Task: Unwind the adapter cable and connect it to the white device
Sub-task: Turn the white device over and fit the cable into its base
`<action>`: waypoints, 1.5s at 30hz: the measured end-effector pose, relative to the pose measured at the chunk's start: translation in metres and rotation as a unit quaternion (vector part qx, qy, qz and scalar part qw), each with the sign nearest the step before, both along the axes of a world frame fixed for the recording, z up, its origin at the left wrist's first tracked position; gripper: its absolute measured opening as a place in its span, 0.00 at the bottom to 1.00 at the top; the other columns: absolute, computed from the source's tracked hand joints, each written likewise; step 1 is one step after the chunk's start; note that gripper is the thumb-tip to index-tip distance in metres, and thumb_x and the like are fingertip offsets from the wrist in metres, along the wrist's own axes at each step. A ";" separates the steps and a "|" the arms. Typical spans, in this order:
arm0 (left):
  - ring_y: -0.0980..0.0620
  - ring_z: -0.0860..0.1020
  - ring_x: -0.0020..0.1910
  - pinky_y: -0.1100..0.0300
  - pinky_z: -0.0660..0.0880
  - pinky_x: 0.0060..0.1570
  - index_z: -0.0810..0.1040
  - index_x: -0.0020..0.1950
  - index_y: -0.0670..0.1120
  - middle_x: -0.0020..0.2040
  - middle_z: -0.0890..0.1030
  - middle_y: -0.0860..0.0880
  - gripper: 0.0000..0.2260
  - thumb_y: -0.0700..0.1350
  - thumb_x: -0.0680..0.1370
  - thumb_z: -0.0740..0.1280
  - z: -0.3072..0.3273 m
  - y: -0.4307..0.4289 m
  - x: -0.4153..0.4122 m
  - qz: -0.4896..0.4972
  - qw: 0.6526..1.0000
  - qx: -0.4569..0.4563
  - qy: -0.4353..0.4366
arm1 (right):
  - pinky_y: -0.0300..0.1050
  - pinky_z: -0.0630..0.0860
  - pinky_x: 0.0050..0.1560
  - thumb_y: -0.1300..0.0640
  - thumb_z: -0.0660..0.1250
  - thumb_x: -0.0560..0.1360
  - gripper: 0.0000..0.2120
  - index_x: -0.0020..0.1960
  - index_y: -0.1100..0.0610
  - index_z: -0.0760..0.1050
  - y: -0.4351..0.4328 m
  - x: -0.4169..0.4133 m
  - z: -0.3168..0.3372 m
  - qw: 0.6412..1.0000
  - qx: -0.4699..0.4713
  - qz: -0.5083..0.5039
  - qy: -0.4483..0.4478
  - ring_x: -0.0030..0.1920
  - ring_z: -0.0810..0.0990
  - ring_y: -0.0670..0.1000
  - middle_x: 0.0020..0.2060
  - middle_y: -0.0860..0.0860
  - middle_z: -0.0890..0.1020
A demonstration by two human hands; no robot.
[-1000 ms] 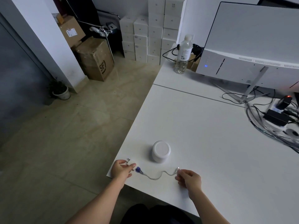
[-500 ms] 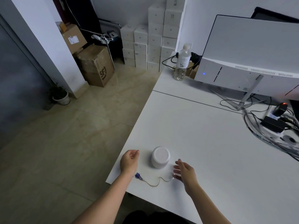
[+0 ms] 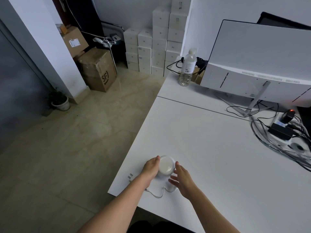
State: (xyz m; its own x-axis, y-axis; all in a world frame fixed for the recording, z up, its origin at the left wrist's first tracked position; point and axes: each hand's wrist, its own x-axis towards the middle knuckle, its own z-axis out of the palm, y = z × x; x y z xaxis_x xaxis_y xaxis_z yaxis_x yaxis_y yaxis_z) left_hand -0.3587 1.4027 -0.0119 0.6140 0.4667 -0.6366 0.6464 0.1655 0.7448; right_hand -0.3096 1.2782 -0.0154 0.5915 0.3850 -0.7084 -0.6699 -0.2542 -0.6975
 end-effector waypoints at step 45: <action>0.46 0.77 0.59 0.57 0.74 0.59 0.75 0.61 0.40 0.57 0.80 0.44 0.23 0.32 0.67 0.73 0.015 0.017 -0.020 0.063 0.976 -0.117 -0.170 | 0.53 0.67 0.67 0.46 0.60 0.76 0.13 0.54 0.50 0.80 -0.001 0.001 0.024 0.987 0.109 0.019 -0.115 0.62 0.76 0.51 0.56 0.49 0.82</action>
